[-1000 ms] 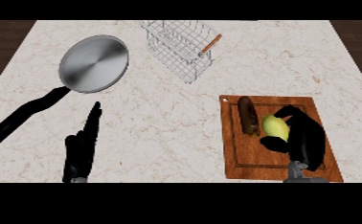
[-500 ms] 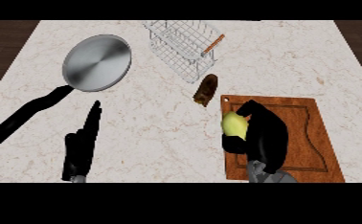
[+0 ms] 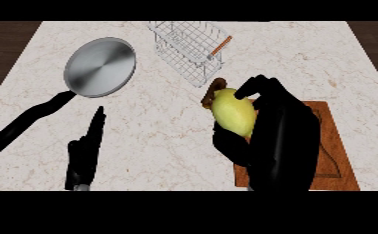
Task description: Pick the lemon from the cutting board and place it in the tiered basket
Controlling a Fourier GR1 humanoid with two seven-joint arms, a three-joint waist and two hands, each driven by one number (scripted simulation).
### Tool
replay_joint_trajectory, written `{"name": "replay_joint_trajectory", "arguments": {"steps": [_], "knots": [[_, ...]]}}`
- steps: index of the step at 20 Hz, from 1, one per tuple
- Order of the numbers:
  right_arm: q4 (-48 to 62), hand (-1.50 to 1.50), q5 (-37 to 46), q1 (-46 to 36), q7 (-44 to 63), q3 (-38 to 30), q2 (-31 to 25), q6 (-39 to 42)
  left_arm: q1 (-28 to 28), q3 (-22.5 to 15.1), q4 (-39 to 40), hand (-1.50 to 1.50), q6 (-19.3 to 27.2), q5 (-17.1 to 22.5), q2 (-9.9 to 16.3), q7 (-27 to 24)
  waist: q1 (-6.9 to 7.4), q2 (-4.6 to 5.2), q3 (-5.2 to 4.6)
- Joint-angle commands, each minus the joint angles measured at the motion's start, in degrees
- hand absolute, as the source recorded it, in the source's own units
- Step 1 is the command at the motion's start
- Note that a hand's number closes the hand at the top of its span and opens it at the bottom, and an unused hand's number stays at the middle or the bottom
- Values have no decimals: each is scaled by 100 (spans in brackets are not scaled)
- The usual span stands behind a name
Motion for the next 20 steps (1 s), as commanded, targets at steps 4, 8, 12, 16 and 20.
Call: {"name": "replay_joint_trajectory", "arguments": {"steps": [4,8,12,16,20], "knots": [[163,150,30,-1503,1530,-260,69,1320,52,-99,146,0,74,-117,-92,60,77,36,-23],[531,150,-313,-2309,1532,-979,69,1580,61,-83,42,0,-60,-44,-21,82,113,48,-18],[1200,150,-523,-2985,1531,-1439,69,1515,74,-212,160,0,-26,-138,-151,-66,143,73,-13],[2069,150,-655,-3531,1335,-1981,69,1344,-246,49,183,0,-106,-36,47,100,153,110,-9],[3155,150,-856,-4167,969,-2456,70,1026,-486,59,265,0,-70,-64,-5,252,174,142,-5]]}}
